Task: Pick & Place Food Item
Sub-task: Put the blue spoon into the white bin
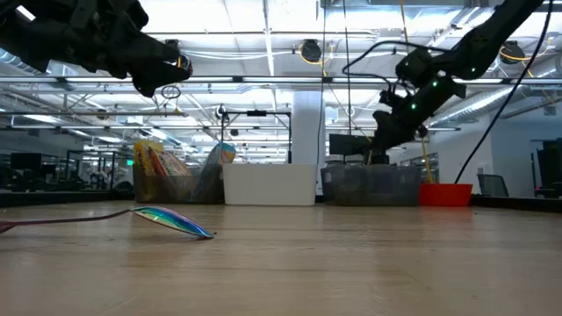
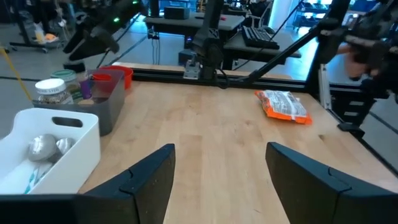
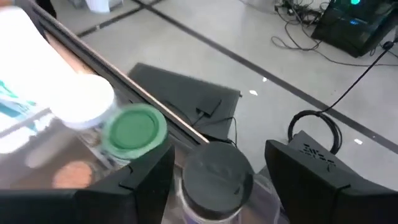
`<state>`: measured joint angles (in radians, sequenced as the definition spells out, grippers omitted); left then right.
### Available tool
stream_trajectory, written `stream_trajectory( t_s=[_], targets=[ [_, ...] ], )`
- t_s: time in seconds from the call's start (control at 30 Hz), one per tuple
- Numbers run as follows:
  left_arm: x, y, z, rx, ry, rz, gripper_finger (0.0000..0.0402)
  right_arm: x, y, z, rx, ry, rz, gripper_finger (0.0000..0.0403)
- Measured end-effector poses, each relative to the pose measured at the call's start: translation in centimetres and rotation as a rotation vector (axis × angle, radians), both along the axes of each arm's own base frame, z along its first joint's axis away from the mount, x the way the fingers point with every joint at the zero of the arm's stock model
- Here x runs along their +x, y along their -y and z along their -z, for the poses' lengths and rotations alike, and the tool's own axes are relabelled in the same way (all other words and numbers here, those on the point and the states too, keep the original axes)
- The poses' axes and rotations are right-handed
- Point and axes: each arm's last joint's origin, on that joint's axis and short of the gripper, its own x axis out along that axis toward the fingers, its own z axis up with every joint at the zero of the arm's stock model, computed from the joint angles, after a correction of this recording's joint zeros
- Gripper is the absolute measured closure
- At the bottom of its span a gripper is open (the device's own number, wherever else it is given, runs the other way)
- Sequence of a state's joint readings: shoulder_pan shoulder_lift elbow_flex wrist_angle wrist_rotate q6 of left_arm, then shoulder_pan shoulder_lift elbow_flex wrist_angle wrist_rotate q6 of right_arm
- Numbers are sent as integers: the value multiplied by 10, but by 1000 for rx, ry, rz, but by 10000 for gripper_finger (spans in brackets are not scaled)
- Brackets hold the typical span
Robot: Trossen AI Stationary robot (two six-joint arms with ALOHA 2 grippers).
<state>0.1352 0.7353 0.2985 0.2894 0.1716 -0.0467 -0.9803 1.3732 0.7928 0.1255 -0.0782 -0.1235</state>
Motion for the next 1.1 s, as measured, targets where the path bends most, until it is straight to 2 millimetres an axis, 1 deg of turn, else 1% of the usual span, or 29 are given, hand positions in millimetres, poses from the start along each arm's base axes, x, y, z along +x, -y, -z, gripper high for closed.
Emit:
stream_trajectory(
  t_s=[0.1,0.17,0.27,0.37,0.47,0.53,0.6,0.73,0.83,1.0,1.1],
  targets=[
    [0,-1,0,18,1,-30,135,1,-9,-11,-1,48,-12,156],
    [0,-2,0,29,1,-66,133,6,-17,-17,24,106,-71,156],
    [0,-5,0,79,-5,-146,135,18,-29,-24,73,212,-195,156],
    [-1,-8,0,130,-14,-241,140,35,-44,-28,107,288,-325,156],
    [-2,-10,0,168,-25,-339,146,52,-64,-27,52,344,-451,156],
    [-2,-12,0,182,-30,-392,148,61,-79,-23,-20,398,-529,156],
    [-3,-13,0,187,-33,-428,149,66,-94,-23,-130,473,-611,156],
    [-3,-13,0,131,-22,-448,144,68,-123,-24,-376,583,-744,156],
    [-3,-13,0,50,-2,-460,140,66,-138,-22,-442,651,-795,156],
    [-3,-13,0,16,5,-465,145,66,-155,-13,-396,673,-855,156],
    [-2,-13,-2,75,11,-456,152,67,-164,-9,-304,700,-873,156]
  ],
)
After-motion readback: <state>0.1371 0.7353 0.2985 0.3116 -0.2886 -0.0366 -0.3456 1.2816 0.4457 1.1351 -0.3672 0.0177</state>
